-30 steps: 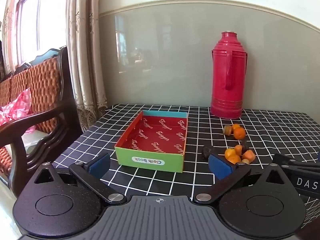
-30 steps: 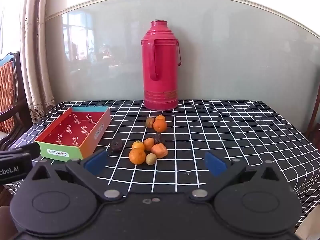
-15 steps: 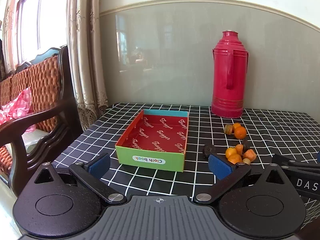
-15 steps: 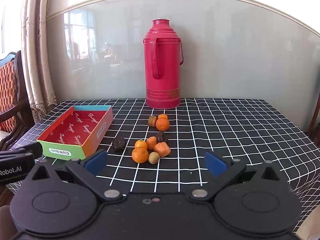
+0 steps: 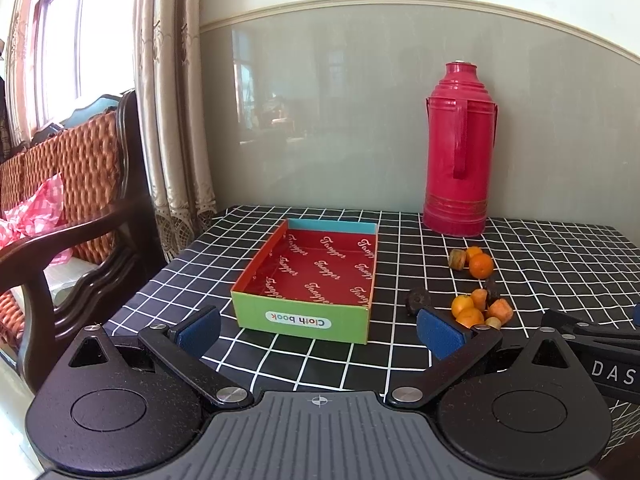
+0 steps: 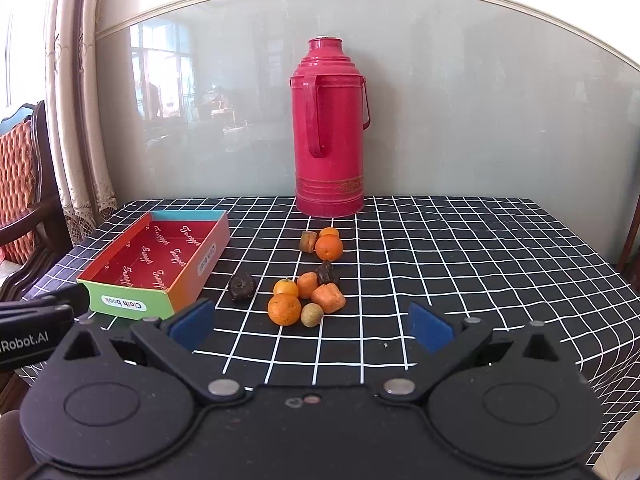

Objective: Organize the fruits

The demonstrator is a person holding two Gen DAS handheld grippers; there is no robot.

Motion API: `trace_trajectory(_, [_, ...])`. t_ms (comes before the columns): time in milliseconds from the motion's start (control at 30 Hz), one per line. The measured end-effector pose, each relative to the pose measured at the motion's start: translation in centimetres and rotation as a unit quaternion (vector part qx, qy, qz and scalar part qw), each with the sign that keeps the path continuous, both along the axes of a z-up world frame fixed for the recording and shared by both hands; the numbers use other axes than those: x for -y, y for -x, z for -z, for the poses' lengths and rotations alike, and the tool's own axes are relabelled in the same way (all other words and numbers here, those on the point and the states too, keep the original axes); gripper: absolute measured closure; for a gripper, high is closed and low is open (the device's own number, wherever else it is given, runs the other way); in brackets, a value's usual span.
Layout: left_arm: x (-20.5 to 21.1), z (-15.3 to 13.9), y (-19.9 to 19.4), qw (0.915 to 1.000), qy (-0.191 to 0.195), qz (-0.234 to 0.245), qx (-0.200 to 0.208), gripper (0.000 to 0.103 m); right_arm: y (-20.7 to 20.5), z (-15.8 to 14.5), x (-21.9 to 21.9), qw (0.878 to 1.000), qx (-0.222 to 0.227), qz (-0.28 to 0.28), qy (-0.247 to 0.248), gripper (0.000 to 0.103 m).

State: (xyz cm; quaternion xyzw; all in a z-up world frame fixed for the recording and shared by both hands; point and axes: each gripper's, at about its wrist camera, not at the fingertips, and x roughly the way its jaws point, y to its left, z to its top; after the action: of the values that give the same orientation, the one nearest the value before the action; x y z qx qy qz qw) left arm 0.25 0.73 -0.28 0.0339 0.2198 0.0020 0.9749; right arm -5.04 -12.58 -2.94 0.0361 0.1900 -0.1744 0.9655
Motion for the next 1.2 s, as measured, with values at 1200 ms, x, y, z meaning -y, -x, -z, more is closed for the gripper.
trace_trajectory(1200, [-0.56, -0.13, 0.08, 1.0, 0.003, -0.005, 0.003, 0.0, 0.24, -0.61, -0.36, 1.0, 0.01, 0.004, 0.002, 0.006])
